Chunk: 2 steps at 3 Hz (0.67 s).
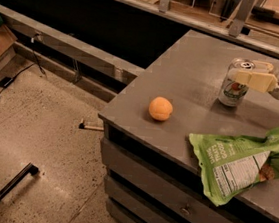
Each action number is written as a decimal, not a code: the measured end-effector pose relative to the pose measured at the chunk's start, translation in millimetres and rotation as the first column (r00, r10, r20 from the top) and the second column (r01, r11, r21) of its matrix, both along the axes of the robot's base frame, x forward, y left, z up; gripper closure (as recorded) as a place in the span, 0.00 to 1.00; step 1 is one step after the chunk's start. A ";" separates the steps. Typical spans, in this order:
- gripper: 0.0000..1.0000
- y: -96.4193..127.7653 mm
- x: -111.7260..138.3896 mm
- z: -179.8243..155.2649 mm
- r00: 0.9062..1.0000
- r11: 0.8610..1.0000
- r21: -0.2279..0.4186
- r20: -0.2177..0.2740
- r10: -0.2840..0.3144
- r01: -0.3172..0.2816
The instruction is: Place 7up can upright
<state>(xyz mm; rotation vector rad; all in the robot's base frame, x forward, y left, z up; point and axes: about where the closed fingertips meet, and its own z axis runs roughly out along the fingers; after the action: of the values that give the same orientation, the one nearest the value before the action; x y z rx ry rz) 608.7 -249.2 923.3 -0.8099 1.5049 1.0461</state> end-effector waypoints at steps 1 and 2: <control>0.00 -2.3 0.1 -1.1 1.000 1.000 0.007 -0.002 -0.005 0.005; 0.00 -14.2 -7.0 19.8 0.999 1.000 0.027 0.032 -0.013 0.012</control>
Offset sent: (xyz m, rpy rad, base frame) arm -0.0205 -0.0409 0.0541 0.0583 -0.0901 -0.0336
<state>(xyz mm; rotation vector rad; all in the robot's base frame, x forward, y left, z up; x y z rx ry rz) 601.7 -263.4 943.1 -0.7947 1.4637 1.0374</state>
